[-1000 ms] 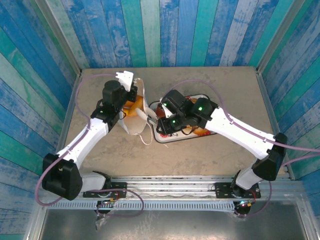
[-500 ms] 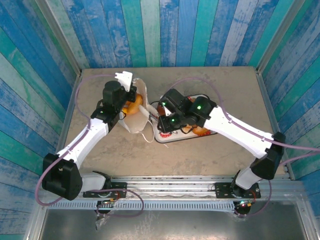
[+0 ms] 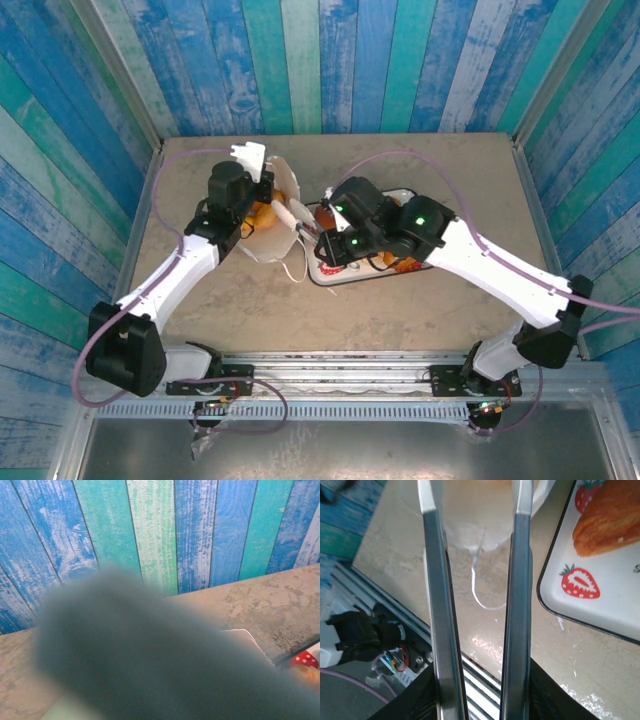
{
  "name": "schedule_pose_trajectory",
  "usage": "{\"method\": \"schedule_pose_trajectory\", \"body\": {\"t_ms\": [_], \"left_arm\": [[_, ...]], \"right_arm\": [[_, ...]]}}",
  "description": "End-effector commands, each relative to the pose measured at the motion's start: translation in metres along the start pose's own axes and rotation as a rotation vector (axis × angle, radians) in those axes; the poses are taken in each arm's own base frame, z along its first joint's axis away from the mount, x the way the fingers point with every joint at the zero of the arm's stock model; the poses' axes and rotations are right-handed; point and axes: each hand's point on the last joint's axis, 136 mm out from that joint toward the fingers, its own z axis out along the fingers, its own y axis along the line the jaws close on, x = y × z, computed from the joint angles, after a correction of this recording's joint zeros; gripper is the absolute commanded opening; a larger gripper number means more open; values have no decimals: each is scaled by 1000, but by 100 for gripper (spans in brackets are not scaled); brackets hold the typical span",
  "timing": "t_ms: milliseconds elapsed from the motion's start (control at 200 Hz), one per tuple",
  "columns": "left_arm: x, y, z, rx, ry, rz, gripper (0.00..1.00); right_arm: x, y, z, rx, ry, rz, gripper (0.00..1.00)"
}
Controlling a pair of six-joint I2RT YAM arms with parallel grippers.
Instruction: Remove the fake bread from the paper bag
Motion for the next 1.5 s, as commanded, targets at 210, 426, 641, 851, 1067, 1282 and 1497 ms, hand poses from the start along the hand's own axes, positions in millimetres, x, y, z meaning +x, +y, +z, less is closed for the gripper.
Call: {"method": "schedule_pose_trajectory", "body": {"t_ms": [210,426,641,851,1067,1282,1497], "left_arm": [[-4,-2,5,8,-30,-22,0],[2,-4,3,24,-27,-24,0],[7,-12,4,67,-25,-39,0],[9,-24,-1,135,-43,-70,0],[13,-37,-1,211,-43,-112,0],[9,-40,-4,235,-56,-123,0],[5,-42,-6,246,-68,-129,0]], "right_arm": [[-1,-4,54,50,92,1,39],[-17,-10,82,53,113,36,39],[-31,-22,111,49,141,102,40],[-47,-31,132,13,149,171,43],[-53,-36,153,4,176,203,45],[-61,-35,168,-5,178,230,45],[-64,-51,168,67,146,271,46]]}}
